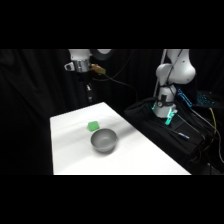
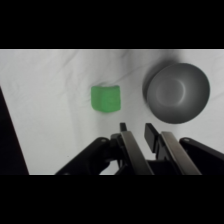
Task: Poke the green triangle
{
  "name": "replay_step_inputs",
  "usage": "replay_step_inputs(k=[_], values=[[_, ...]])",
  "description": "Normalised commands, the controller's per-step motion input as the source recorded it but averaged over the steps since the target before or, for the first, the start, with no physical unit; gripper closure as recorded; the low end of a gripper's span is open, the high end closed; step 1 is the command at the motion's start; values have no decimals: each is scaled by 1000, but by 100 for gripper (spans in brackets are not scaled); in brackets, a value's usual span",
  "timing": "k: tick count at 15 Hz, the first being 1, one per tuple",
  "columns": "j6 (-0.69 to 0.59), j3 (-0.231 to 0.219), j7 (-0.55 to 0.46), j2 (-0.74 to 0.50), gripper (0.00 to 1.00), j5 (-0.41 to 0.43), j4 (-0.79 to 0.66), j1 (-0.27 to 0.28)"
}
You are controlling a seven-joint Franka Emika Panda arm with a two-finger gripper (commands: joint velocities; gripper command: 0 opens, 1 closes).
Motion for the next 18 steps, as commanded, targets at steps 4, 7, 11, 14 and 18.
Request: replay_step_inputs(k=[4, 7, 11, 14, 18], values=[[174, -21, -116, 235, 99, 29, 235, -67], [334, -3, -80, 371, 98, 150, 266, -83], [235, 53, -185, 360, 99, 298, 243, -150], [187, 93, -167, 268, 98, 279, 138, -165], [147, 110, -141, 239, 98, 233, 121, -156]])
